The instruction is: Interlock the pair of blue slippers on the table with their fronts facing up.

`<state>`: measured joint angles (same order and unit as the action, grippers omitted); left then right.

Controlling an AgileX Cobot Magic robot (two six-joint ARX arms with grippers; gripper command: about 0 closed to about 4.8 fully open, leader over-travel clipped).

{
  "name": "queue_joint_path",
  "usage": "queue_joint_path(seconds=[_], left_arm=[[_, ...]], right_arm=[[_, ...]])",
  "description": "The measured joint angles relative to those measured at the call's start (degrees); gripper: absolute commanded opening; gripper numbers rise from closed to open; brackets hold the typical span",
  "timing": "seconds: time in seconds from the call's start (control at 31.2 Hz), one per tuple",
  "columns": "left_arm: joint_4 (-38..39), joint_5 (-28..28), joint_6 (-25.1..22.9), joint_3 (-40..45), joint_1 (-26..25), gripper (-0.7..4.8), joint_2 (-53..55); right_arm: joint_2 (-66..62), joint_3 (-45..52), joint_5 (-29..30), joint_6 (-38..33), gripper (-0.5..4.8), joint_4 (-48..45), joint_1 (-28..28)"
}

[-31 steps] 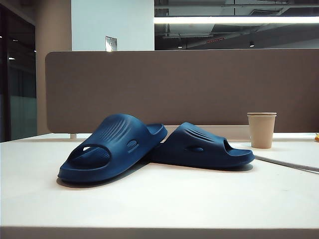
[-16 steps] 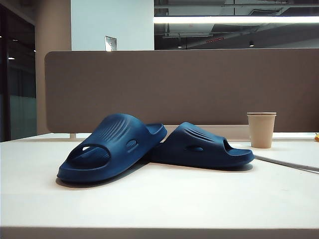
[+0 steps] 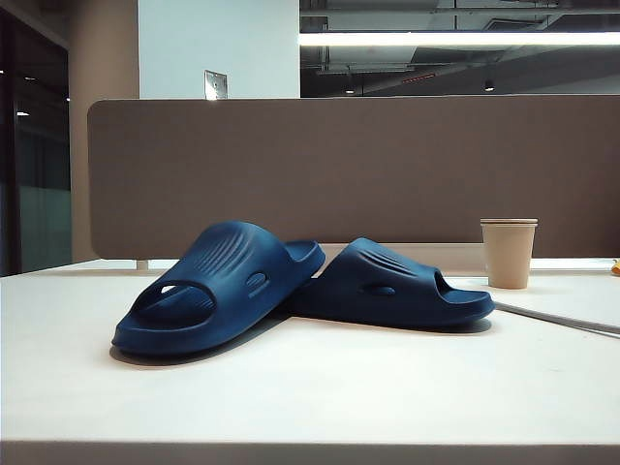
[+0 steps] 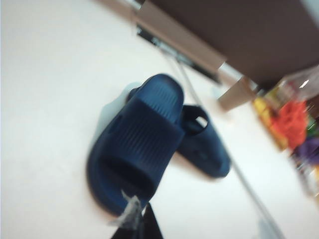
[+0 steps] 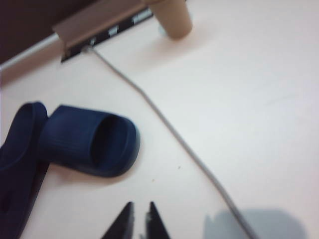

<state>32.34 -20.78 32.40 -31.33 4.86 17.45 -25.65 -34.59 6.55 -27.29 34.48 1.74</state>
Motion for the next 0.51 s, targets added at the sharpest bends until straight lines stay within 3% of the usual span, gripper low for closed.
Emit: queue_joint_path(seconds=[0.03,0.16,0.22,0.29,0.51], left_arm=[[1.51,-0.09,-3.26,-2.64,0.0,-0.05,3.45],[2.51,-4.33,-6.08,-6.71,0.0,-0.05,12.2],[0.81,-8.66,-6.27,-7.04,0.02,-0.05,15.72],[-1.05,-11.96,-6.21,-7.02,0.02,-0.05,19.15],[-2.03,-14.19,-7.39,-6.99,0.04,0.04,28.52]], right_arm=[[-3.21,-0.5,2.25,0.0,0.64,-0.28,0.0],[-9.75,-0.44,8.74,0.0,0.79,-2.16,0.0],[-13.29,-0.44,12.33,0.0,1.64,-4.9,0.0],[-16.13,-0.37,14.95,0.04,1.99,-8.0,0.0],[-23.65,-0.39,24.13,-0.35,1.99,-19.34,0.0]])
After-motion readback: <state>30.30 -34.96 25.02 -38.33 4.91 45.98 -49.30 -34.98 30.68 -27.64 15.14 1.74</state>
